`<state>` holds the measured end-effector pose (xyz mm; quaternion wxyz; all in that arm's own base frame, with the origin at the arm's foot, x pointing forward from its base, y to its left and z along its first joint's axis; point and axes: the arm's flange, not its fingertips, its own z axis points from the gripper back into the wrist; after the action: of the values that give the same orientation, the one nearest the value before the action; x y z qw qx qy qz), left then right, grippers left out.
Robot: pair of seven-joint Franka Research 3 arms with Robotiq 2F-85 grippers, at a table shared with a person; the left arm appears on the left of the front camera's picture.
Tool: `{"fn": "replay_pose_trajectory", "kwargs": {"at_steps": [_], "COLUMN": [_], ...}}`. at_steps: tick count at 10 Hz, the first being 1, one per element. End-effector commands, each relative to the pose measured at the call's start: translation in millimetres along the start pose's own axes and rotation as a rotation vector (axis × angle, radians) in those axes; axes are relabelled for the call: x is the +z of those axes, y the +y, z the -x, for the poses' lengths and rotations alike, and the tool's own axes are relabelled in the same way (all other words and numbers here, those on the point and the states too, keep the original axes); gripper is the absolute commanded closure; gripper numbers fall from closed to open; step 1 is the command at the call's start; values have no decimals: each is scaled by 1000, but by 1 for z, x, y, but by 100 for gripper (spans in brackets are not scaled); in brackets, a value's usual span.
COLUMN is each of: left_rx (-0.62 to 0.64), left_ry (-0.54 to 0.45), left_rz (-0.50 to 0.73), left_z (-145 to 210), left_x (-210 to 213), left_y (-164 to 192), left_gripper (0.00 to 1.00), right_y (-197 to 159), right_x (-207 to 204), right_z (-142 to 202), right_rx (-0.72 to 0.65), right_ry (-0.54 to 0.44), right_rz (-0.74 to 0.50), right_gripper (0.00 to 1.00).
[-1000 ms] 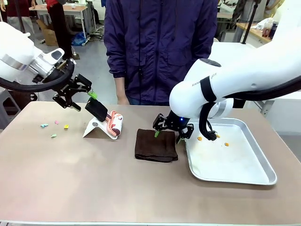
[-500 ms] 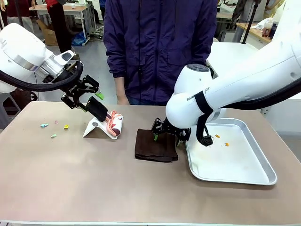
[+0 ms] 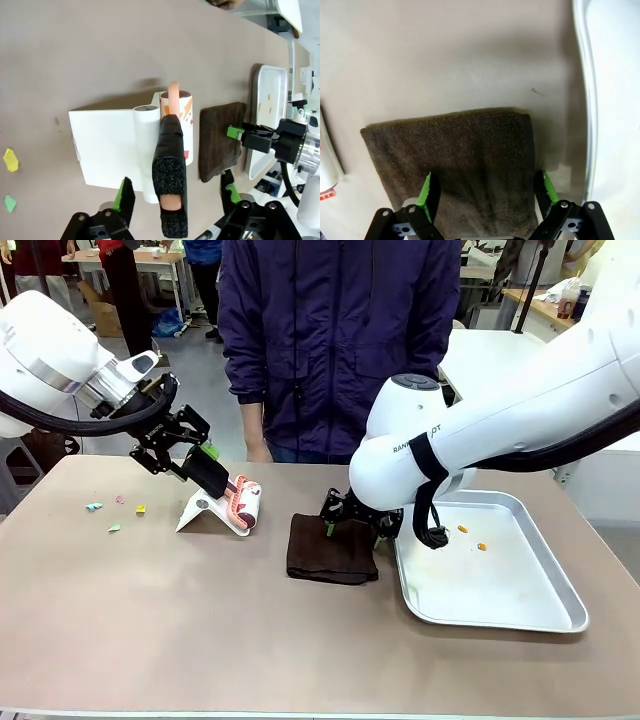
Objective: Clean the surface of the table.
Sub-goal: Hold the Lint Roller with your left hand and the towel with your right hand.
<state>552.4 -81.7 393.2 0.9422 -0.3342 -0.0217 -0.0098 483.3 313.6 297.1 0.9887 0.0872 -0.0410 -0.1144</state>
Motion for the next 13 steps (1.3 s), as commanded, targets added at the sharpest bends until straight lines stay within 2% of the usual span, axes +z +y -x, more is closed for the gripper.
{"fn": "replay_pose_trajectory", "kwargs": {"at_steps": [1, 2, 3, 4, 5, 6, 7, 13], "left_rx": [4, 8, 2, 0, 0, -1, -5, -4], "left_ry": [32, 39, 46, 45, 43, 46, 49, 38], "left_rz": [-18, -24, -18, -16, -13, -12, -12, -4], "left_z": [1, 0, 0, 1, 1, 1, 2, 3], "left_x": [1, 0, 0, 0, 1, 2, 3, 3], "left_y": [-7, -9, -10, -10, -8, -6, -6, -8], "left_gripper": [100, 100, 100, 85, 95, 100, 100, 100], "right_y": [10, 10, 10, 10, 10, 10, 10, 7], "right_x": [-3, -3, -3, -3, -3, -2, -2, -1], "right_z": [-1, -1, -1, -1, -1, -1, -1, -4], "right_rx": [-13, -20, -25, -24, -15, -14, -17, -3], "right_ry": [-4, 4, 7, 8, -1, -1, 1, 44], "right_rz": [35, 40, 40, 39, 36, 32, 37, 6], "right_gripper": [60, 90, 100, 100, 100, 97, 100, 100]}}
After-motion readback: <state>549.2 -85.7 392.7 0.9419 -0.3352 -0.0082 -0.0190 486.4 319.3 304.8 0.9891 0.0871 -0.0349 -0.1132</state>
